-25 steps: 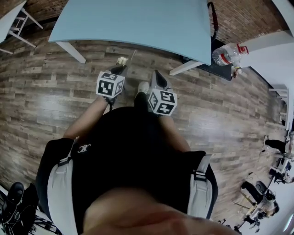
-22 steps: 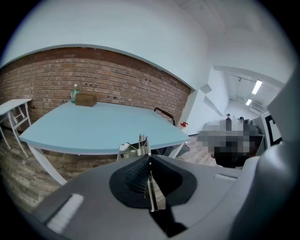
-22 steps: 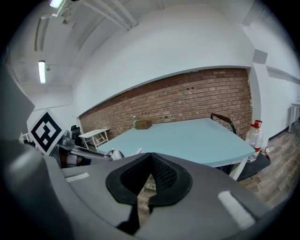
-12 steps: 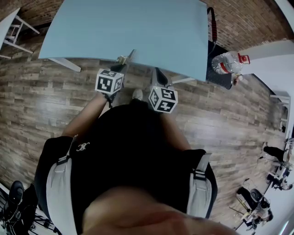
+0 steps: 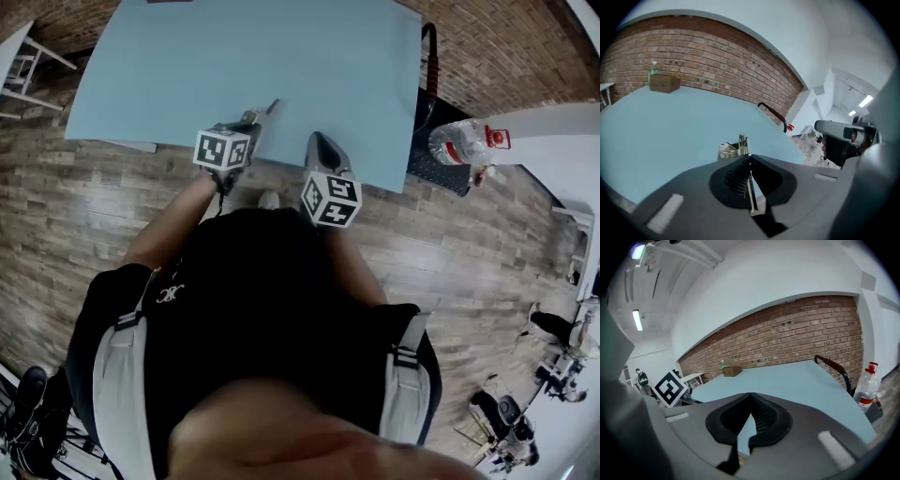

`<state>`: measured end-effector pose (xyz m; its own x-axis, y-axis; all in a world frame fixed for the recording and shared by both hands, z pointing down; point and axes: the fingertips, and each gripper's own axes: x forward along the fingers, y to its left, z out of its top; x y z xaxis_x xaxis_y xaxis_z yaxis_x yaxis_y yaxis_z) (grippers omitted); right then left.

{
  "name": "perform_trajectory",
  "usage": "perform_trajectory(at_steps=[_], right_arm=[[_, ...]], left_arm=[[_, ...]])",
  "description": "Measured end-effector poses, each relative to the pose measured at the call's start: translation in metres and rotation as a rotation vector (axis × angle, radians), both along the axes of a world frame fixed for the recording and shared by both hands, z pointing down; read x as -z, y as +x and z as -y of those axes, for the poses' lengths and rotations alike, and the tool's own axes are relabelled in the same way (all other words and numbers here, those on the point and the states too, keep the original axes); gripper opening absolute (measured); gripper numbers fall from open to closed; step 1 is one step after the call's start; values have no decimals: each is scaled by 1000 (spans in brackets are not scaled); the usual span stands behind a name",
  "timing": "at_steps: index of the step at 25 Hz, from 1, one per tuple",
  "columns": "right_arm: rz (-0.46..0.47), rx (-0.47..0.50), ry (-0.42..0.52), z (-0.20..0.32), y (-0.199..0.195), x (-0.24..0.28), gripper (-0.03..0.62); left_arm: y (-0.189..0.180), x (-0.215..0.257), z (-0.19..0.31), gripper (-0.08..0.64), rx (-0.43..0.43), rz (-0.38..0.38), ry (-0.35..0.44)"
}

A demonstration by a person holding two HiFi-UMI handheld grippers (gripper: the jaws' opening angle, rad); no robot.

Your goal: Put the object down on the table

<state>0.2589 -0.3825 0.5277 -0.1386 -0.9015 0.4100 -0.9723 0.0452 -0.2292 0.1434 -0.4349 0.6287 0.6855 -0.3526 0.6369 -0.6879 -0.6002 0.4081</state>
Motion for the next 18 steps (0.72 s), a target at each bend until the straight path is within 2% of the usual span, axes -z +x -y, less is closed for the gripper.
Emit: perform_trajectory(at_steps=[10,18], right_arm=[[38,-39,-47,9,52,-15,14],[55,-66,-84,7,60,-26,14]], left_arm=[[41,-29,25,9,-64,83,-37],[55,-47,24,9,-114,91,-91]])
